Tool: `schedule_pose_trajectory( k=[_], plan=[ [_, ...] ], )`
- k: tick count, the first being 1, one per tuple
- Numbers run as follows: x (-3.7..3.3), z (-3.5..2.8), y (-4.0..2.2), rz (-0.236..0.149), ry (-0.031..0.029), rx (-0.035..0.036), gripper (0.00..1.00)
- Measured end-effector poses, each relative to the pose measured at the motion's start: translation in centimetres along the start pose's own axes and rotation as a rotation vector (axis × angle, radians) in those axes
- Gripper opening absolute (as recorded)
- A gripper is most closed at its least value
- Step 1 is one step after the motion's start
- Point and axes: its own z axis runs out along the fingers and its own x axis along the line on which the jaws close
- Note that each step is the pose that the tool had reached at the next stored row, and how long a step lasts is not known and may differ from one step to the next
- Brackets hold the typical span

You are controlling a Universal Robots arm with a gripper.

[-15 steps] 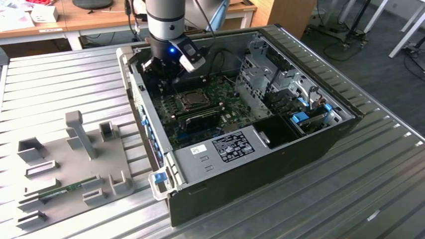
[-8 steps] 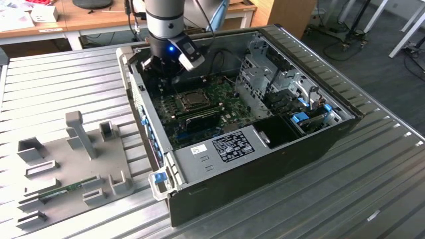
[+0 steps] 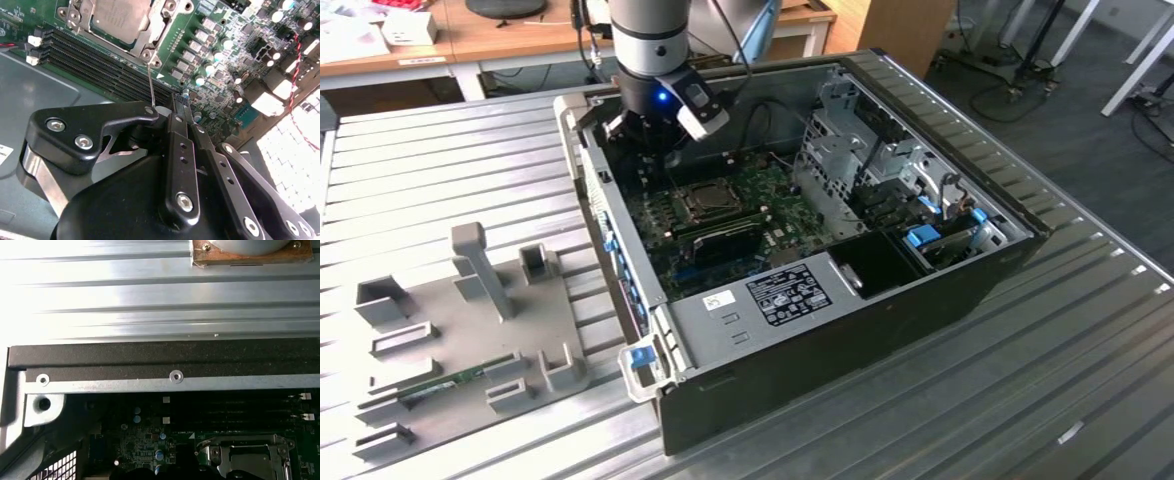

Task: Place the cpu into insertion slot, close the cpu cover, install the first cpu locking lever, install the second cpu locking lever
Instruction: 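Install the first cpu locking lever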

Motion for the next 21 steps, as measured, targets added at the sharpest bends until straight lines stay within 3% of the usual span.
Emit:
schedule_pose_trajectory(
  k=[9, 21],
  plan=[
    [-0.36, 0.02, 0.02, 0.006, -0.0009, 0.0019, 0.10],
    [-1.99, 0.09, 0.07, 0.016, -0.0020, 0.0080, 0.10]
  ],
)
